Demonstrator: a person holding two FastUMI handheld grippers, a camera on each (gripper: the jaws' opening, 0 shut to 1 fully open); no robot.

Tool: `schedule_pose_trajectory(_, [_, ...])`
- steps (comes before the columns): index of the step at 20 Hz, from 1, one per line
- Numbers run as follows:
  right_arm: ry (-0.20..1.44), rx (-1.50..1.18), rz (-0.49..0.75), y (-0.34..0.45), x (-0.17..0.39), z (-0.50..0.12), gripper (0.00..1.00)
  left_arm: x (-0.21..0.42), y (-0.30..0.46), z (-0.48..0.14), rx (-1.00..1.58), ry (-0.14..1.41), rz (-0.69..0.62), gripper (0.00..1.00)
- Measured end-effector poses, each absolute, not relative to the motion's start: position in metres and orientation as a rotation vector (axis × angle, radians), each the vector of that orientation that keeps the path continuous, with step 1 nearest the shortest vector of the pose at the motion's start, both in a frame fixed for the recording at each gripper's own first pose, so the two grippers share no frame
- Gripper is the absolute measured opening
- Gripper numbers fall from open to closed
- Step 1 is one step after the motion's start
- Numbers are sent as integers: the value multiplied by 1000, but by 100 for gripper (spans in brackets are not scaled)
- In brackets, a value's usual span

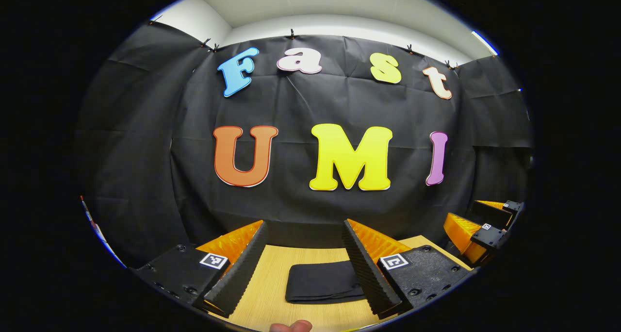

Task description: Grasp the waist and the cuffs of the jeans and fold them to make the two legs overlap; first hold the waist and fold one-third of the jeans toward the cuffs, then hold the cuffs and fold the remaining one-third in the same direction to finish folding.

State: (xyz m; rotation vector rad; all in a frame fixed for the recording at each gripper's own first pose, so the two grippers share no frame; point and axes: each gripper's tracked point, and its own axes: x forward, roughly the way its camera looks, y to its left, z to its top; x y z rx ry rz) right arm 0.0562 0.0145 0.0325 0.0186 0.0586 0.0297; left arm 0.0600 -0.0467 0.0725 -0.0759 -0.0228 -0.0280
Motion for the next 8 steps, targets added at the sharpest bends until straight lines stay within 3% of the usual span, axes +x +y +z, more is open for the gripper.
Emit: schedule_pose_trajectory(8, [68,20,30,16,60,30,93,61,-49,68,-73,-4,-43,98])
